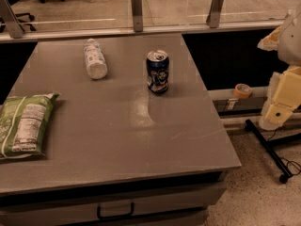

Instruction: Pick green jalapeno chip bag

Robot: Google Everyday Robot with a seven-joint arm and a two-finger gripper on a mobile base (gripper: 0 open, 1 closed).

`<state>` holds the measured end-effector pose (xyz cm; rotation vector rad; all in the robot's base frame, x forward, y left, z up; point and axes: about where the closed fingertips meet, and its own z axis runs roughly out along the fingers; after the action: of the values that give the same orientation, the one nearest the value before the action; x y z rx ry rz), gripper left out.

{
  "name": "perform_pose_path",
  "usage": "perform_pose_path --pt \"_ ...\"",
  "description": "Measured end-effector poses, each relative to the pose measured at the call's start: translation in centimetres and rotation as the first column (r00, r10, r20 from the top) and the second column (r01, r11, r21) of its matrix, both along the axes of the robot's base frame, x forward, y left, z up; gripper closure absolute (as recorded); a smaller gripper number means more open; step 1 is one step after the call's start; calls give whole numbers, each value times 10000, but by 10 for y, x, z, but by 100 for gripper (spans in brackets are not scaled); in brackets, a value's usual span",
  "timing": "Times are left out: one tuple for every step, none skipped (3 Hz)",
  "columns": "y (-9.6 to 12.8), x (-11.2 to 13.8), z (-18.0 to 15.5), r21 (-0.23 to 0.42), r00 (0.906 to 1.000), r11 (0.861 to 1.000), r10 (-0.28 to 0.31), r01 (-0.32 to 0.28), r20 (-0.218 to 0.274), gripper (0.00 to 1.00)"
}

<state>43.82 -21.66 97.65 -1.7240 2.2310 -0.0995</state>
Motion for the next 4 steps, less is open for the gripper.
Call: perform_pose_path --pt "0 0 0 0 10000 10000 0 0 2 0" --pt "9 -4 8 88 9994 9995 316 -318 138 0" --pt "60 -31 5 773 9959 9937 841 -814 -326 0" --pt "139 -70 -22 1862 9865 9762 1308 -1108 -985 0"
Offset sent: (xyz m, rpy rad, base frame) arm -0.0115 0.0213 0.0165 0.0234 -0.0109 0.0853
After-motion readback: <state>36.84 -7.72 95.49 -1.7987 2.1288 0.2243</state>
